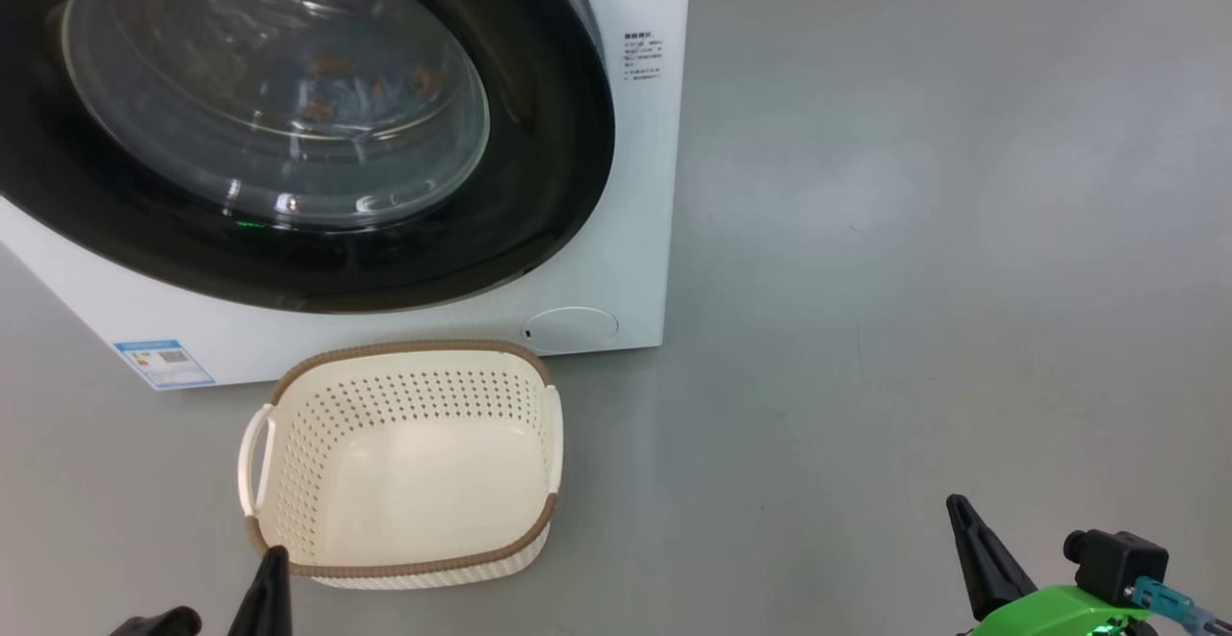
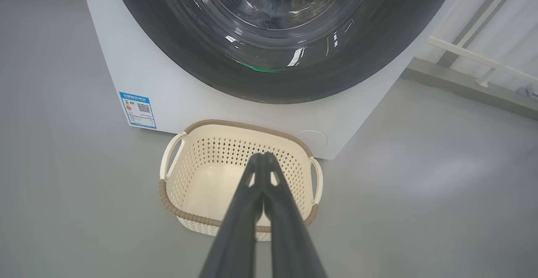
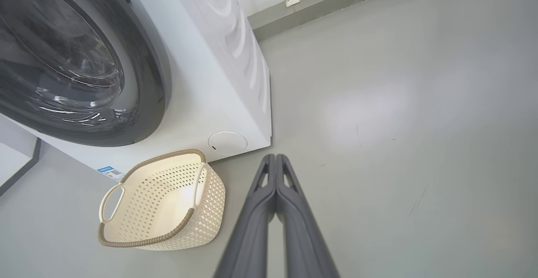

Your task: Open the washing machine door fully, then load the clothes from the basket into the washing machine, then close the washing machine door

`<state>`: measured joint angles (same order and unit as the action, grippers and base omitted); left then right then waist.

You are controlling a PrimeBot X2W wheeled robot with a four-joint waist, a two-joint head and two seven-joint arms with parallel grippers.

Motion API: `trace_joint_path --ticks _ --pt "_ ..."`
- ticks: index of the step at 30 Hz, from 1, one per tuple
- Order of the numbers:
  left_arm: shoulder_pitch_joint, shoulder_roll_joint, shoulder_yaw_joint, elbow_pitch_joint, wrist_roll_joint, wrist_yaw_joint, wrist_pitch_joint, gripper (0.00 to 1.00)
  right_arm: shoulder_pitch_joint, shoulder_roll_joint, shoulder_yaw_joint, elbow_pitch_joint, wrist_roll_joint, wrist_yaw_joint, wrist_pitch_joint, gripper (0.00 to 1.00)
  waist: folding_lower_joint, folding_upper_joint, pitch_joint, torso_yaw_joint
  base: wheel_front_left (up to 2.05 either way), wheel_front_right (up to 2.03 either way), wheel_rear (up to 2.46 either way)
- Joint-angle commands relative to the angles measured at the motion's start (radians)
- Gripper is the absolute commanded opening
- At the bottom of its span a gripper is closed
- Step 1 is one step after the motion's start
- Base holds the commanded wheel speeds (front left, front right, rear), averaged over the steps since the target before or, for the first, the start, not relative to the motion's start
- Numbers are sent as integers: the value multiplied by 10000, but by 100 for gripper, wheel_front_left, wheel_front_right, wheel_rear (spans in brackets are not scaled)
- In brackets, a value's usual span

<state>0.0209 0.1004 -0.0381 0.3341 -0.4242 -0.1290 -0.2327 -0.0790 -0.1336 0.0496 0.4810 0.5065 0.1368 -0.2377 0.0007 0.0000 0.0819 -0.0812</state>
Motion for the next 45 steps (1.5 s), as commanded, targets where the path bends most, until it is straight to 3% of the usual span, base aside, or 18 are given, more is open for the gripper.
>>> trace_joint_path --ticks 1,5,45 --pt "-176 118 129 -237 -293 0 42 0 -143 -79 -77 -285 255 -4 69 0 9 0 -9 13 0 0 0" --pt "-230 98 173 -239 -691 0 156 0 -160 -51 -127 -345 628 -6 183 0 -5 0 -17 40 0 0 0" --pt "-619 -108 647 -454 -4662 -7 1327 0 -210 247 -645 -1057 4340 -26 1352 0 -6 0 -290 315 0 0 0"
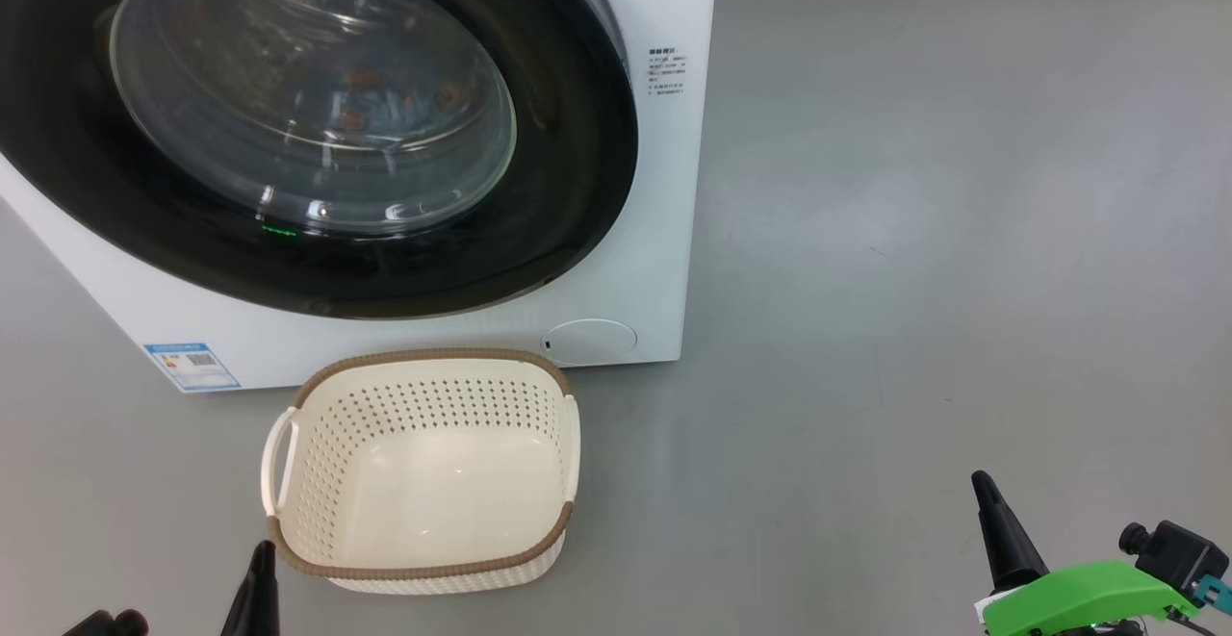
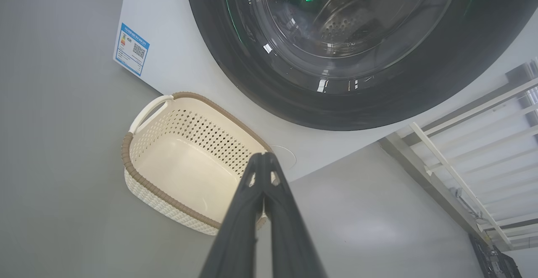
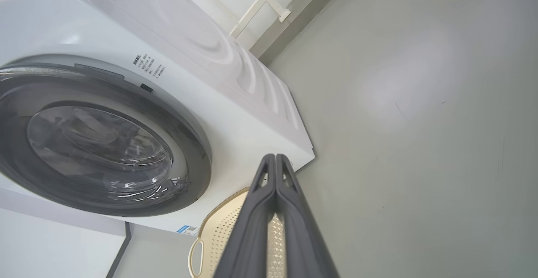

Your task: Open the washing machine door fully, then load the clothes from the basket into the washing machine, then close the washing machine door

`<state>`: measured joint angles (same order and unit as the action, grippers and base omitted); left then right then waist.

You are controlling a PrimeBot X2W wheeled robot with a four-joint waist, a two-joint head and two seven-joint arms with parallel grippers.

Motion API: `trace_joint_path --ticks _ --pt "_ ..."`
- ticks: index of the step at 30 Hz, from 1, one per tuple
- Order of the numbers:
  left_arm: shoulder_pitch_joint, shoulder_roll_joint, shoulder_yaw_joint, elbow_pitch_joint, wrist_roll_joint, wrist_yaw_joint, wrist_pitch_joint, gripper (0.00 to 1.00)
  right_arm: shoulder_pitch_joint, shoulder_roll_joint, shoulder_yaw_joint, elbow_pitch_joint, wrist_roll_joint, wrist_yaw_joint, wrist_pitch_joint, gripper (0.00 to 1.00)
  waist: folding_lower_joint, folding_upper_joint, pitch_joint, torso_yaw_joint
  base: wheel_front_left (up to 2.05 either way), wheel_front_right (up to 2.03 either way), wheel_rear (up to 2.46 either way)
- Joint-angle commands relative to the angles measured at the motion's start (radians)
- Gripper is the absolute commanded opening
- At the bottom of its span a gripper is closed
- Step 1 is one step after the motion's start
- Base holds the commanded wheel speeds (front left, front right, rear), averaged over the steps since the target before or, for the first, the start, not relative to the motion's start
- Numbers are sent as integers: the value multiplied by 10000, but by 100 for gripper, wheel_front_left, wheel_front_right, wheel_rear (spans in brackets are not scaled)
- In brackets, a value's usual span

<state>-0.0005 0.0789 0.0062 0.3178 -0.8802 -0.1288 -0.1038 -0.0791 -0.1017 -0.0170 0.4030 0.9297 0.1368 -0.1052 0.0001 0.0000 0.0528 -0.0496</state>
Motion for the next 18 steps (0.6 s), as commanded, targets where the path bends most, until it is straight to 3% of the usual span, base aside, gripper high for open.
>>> trace_joint_path --ticks 1,18 --pt "-414 102 216 -297 -202 -9 68 0 -210 -64 7 -295 201 -26 56 0 -1 0 -6 6 0 0 0" --pt "-571 12 420 -399 -1890 -11 568 0 -228 68 -220 -602 1775 -35 559 0 -1 0 -123 123 0 0 0"
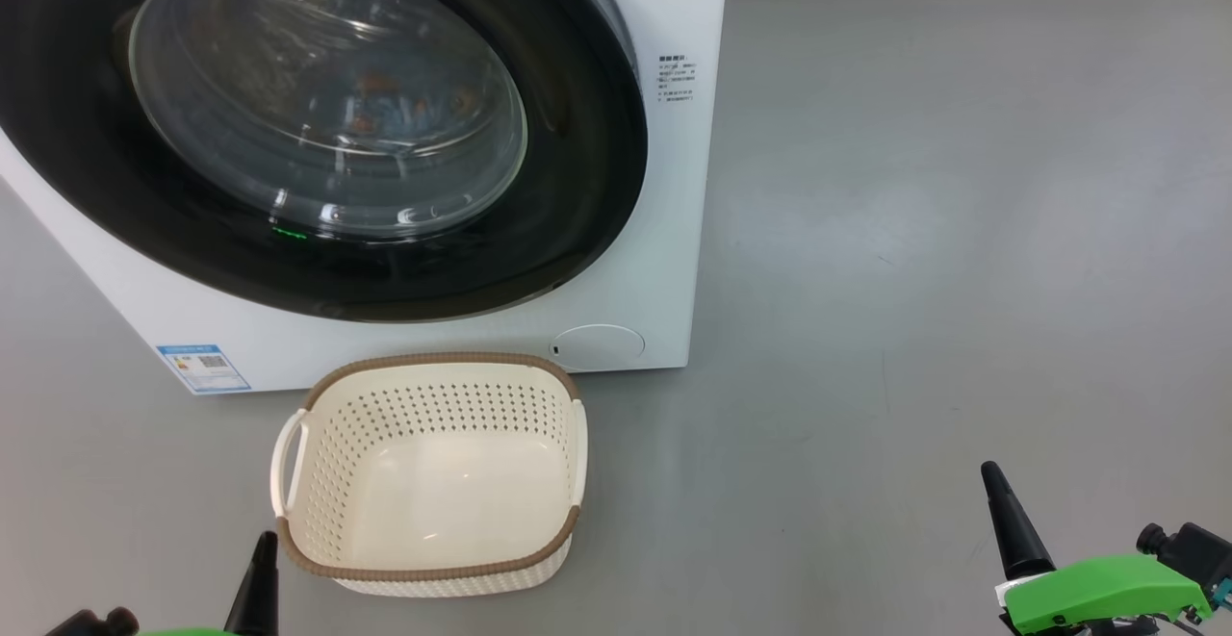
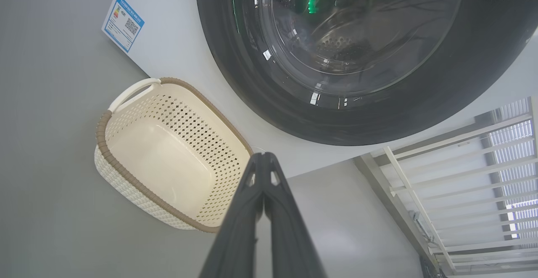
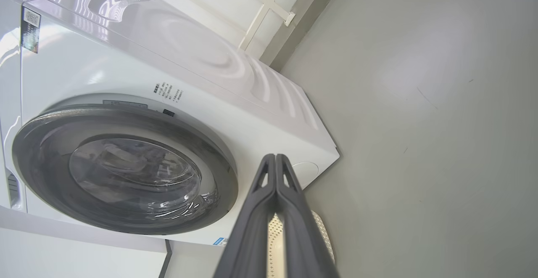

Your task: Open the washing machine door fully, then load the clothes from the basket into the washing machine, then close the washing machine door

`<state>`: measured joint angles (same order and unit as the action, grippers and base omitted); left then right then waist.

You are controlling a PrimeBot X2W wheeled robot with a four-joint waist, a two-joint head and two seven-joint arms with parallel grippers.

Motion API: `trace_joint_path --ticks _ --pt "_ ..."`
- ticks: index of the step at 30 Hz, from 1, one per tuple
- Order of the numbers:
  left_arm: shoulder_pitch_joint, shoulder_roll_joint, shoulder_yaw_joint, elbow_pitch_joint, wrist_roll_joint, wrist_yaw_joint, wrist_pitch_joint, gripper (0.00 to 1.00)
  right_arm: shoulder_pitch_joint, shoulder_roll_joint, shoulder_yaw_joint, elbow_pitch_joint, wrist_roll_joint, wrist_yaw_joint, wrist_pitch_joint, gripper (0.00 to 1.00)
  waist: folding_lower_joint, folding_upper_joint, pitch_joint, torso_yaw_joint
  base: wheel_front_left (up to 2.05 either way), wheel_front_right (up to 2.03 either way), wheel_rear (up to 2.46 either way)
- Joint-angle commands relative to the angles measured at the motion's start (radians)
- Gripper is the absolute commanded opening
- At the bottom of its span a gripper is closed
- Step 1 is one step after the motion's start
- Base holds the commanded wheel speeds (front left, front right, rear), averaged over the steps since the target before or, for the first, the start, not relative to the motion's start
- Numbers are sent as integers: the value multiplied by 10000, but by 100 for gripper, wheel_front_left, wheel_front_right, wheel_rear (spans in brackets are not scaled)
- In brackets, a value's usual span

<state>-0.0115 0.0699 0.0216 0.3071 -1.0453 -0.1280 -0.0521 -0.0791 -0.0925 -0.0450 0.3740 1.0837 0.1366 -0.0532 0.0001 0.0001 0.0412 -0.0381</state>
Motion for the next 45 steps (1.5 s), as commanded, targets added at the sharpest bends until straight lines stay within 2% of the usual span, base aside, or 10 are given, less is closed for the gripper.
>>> trace_joint_path --ticks 1,45 --pt "-471 97 279 -298 -338 -19 80 0 -229 -16 47 -331 328 -33 69 0 0 -1 -14 14 0 0 0" --pt "-871 -133 797 -553 -4603 -25 1347 0 -275 324 -534 -1106 4301 -54 1345 0 0 -1 -310 309 0 0 0"
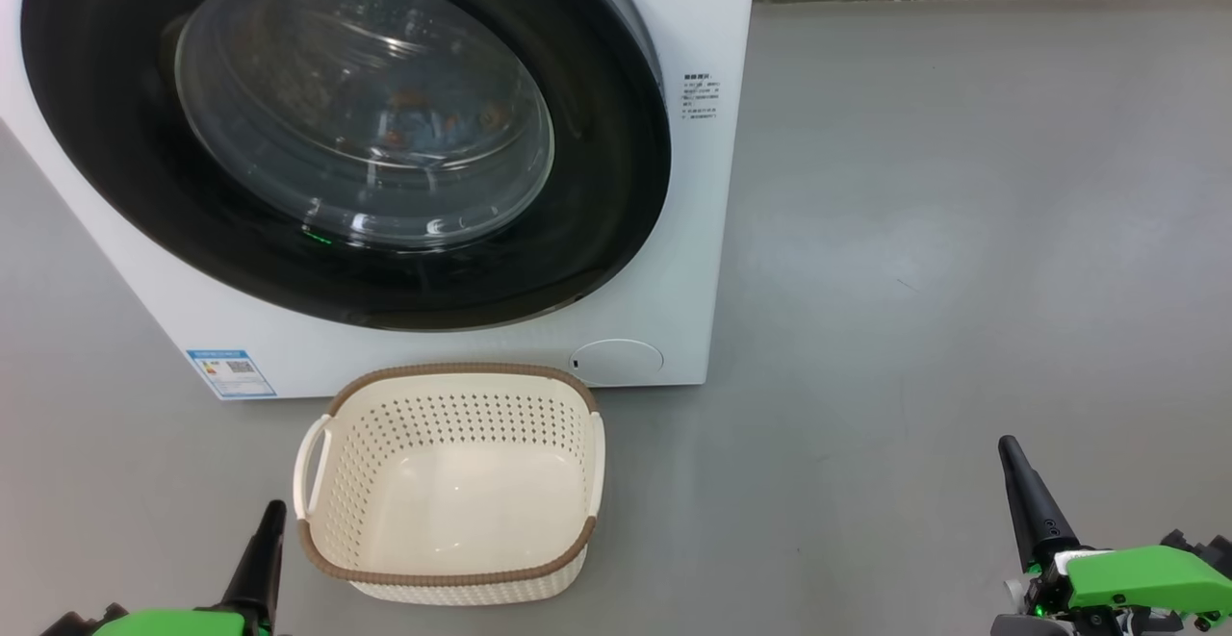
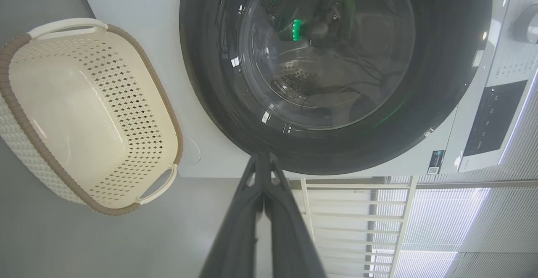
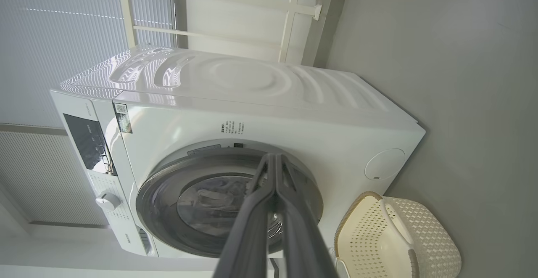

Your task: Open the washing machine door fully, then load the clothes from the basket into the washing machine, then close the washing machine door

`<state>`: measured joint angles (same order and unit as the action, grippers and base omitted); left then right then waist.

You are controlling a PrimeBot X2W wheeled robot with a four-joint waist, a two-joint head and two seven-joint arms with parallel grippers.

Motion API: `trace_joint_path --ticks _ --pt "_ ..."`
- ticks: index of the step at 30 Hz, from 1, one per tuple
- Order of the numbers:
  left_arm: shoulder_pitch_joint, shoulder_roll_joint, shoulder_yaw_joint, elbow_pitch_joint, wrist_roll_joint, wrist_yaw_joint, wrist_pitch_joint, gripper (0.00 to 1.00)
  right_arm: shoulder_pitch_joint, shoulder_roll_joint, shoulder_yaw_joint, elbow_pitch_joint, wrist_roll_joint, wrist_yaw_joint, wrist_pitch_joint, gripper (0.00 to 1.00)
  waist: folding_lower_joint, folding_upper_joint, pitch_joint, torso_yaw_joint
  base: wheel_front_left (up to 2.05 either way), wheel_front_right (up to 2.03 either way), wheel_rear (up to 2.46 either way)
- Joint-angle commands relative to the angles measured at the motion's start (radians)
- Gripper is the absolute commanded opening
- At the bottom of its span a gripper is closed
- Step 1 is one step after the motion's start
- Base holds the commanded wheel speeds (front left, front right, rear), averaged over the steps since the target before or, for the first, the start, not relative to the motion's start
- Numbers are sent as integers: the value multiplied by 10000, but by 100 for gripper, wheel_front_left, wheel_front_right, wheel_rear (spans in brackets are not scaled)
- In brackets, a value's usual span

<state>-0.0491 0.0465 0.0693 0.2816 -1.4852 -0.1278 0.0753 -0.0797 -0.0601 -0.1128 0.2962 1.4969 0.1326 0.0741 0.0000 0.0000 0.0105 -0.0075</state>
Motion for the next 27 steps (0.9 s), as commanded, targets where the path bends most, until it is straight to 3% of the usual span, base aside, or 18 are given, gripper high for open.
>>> trace_joint_path --ticks 1,11,27 --pt "-503 95 332 -304 -303 -27 103 0 -271 8 131 -346 261 -14 101 0 0 0 -10 10 0 0 0" --pt "-590 45 445 -360 -1233 -29 380 0 -281 82 3 -515 1127 -19 380 0 0 0 -74 75 0 0 0" --pt "-590 43 448 -361 -1231 -29 382 0 -281 86 -2 -514 1123 -19 385 0 0 0 -74 75 0 0 0"
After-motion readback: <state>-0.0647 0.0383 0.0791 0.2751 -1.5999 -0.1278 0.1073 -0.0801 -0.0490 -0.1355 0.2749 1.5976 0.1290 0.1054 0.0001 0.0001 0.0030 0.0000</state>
